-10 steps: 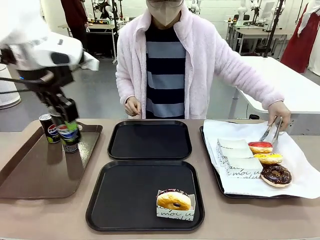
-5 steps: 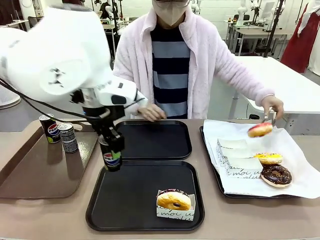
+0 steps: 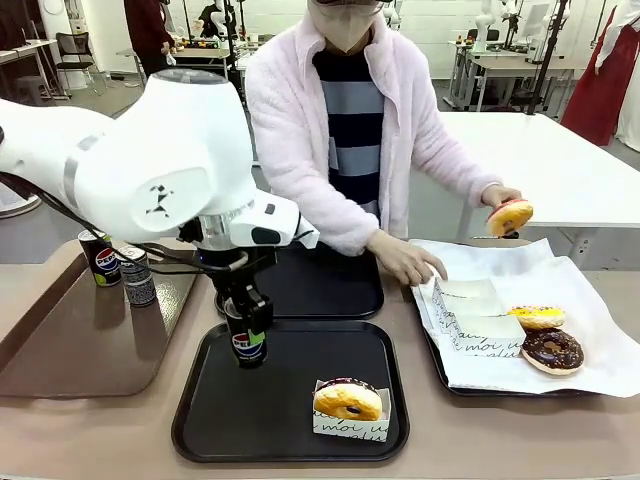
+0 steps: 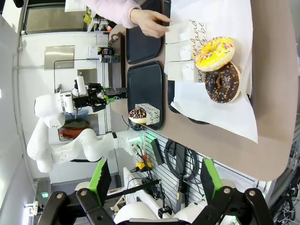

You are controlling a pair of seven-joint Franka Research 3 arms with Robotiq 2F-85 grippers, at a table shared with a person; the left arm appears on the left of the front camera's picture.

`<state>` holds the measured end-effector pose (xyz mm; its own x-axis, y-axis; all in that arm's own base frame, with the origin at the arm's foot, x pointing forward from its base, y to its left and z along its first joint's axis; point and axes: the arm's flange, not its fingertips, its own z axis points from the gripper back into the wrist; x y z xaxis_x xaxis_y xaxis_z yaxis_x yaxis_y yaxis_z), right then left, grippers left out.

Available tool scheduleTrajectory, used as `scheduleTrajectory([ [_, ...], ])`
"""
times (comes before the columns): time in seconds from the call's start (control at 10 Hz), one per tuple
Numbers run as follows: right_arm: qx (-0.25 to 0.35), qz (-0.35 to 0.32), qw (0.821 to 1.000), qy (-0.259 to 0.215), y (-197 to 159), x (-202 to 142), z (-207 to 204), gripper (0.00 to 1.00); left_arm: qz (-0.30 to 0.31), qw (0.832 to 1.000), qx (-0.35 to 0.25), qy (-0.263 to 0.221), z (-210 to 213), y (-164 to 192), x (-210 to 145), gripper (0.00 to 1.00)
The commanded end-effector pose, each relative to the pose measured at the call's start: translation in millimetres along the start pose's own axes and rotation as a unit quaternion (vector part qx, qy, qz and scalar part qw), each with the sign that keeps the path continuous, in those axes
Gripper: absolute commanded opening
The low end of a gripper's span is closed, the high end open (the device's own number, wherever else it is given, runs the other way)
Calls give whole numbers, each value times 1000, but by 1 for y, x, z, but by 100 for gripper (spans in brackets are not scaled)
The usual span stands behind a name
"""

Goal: Set up donuts and drinks on trays.
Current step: Pick up one Pepsi coke and place it on the Flat Tray.

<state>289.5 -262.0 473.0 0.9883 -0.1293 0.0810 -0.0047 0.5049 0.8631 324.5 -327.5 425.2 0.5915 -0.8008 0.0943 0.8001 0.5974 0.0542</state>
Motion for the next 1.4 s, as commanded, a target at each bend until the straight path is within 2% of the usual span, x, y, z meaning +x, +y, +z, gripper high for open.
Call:
scheduleTrajectory([
  [0.0, 9, 6, 1000, -3, 0, 0, 0, 100, -23, 1000, 10, -19, -14, -4, -2, 58],
  [0.7, 9, 6, 1000, -3, 0, 0, 0, 100, -24, 1000, 7, 7, -43, 0, 2, 58],
  [0.8, 9, 6, 1000, -3, 0, 0, 0, 100, -21, 1000, 2, 10, -43, 1, 2, 84],
  [0.9, 9, 6, 1000, -3, 0, 0, 0, 100, -22, 1000, 3, 11, -42, 1, 3, 100],
  [1.3, 9, 6, 1000, -3, 0, 0, 0, 100, -22, 1000, -4, 16, -35, 3, 3, 98],
])
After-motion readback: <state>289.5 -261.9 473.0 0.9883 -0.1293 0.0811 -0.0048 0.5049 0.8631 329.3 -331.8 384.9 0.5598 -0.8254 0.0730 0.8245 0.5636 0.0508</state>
